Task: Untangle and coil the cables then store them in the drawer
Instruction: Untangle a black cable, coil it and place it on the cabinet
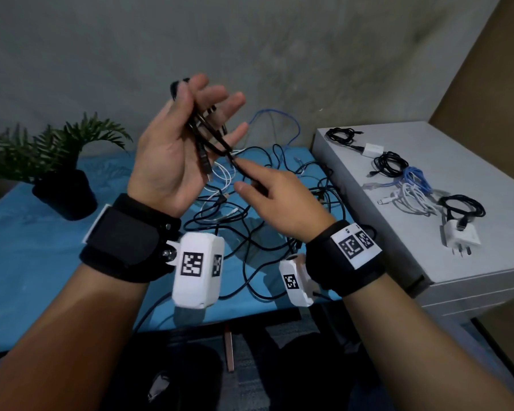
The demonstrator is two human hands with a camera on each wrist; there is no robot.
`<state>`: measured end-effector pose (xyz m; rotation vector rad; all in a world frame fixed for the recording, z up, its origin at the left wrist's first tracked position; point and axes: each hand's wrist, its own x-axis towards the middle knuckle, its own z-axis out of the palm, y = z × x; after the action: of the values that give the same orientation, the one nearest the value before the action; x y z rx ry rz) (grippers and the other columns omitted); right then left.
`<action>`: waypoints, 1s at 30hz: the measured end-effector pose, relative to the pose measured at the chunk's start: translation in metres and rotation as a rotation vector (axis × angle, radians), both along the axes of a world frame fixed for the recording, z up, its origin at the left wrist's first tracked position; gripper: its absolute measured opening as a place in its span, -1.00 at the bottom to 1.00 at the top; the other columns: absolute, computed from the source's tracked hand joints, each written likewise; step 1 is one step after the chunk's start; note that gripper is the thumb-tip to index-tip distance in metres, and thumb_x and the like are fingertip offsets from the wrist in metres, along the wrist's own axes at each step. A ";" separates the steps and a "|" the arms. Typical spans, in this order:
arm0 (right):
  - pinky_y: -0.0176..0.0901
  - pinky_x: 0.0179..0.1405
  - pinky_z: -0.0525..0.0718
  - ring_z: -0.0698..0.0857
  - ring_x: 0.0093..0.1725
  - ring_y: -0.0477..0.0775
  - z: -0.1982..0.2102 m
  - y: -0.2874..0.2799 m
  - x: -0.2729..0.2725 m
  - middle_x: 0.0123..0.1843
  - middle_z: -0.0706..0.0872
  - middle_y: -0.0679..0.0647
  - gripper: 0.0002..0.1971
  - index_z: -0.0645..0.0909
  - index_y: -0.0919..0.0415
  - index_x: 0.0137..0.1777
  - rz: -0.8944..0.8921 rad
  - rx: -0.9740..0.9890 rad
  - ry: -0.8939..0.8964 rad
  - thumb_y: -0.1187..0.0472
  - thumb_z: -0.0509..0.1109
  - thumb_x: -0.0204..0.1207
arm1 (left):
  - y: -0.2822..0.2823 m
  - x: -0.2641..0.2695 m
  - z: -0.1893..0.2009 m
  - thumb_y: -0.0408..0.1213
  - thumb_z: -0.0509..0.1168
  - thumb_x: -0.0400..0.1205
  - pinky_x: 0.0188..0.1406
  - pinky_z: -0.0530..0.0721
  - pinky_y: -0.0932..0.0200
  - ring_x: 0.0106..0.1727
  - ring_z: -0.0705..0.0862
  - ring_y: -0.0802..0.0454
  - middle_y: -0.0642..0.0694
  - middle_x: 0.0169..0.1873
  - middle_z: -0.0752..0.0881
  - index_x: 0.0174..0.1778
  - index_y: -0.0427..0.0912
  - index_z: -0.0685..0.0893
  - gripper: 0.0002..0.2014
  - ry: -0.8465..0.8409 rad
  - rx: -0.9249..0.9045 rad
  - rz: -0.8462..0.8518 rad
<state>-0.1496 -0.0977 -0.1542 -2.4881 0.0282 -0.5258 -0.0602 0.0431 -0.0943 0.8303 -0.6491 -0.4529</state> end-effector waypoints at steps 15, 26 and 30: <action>0.11 -0.09 0.62 0.63 -0.13 0.05 -0.001 0.006 0.002 -0.02 0.76 0.04 -0.72 0.54 0.16 0.42 0.037 -0.085 0.050 0.26 0.15 0.78 | -0.008 0.007 -0.020 -0.22 0.11 0.85 0.32 0.72 -0.11 0.39 0.67 0.20 0.19 0.46 0.59 0.78 -0.16 0.12 -0.43 -0.788 0.455 0.419; -0.17 -0.30 0.48 0.52 -0.36 -0.21 0.034 -0.002 -0.017 -0.35 0.52 -0.15 -0.88 0.50 0.20 -0.05 -0.039 0.210 -0.343 0.21 0.30 0.72 | 0.010 0.008 -0.014 0.05 0.16 0.76 -0.56 0.14 0.18 -0.51 0.13 -0.01 -0.07 -0.56 0.25 -0.06 -0.30 0.71 -0.55 -0.494 0.759 -0.219; 0.14 -0.05 0.62 0.63 -0.12 0.00 0.029 0.002 -0.012 -0.11 0.67 0.00 -0.87 0.55 0.23 0.13 -0.030 0.209 -0.369 0.20 0.21 0.78 | 0.010 0.005 -0.013 0.00 0.20 0.75 -0.63 0.13 0.28 -0.62 0.11 0.16 0.05 -0.61 0.24 -0.27 -0.19 0.55 -0.62 -0.339 0.650 -0.340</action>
<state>-0.1611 -0.0953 -0.1249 -2.1589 -0.0240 -0.9368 -0.0552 0.0532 -0.1074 1.4400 -0.9846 -0.8670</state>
